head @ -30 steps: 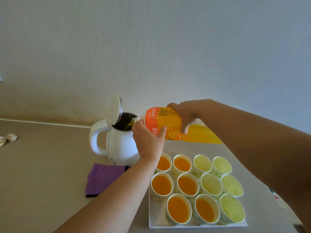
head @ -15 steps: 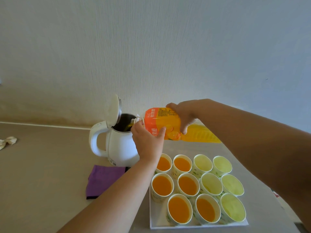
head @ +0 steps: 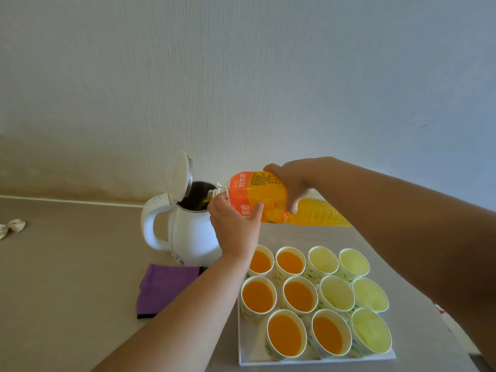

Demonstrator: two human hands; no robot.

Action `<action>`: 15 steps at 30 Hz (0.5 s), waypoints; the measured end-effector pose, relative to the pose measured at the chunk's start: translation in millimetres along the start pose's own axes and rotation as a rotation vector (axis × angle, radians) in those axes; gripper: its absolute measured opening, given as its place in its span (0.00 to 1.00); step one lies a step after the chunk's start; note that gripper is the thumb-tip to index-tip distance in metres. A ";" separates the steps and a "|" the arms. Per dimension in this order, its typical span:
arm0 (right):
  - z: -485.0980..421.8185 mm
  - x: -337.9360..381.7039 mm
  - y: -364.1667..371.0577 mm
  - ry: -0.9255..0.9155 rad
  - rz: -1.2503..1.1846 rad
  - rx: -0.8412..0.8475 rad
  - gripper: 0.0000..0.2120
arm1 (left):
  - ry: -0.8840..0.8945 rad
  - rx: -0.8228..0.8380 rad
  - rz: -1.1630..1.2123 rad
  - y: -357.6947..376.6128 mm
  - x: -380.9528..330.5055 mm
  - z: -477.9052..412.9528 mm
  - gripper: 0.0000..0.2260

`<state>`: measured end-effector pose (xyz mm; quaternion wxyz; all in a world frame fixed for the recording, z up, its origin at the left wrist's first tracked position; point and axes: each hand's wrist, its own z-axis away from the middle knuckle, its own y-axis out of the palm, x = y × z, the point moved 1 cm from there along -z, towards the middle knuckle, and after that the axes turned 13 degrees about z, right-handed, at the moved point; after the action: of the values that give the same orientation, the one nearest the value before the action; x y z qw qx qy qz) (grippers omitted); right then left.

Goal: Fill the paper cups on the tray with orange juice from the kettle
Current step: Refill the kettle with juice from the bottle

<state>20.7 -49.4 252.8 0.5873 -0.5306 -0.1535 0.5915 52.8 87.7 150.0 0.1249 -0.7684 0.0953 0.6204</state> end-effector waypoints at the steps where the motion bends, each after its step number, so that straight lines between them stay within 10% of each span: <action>1: 0.1 0.1 -0.5 -0.001 -0.001 0.001 0.54 | 0.000 0.000 -0.002 -0.1 -0.2 0.1 0.32; 15: 0.1 -0.4 -1.6 -0.006 0.007 -0.001 0.54 | -0.005 -0.001 -0.010 0.8 -0.7 0.0 0.33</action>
<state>21.4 -49.3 254.3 0.5845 -0.5298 -0.1537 0.5951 52.4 86.9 150.7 0.1278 -0.7673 0.0911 0.6218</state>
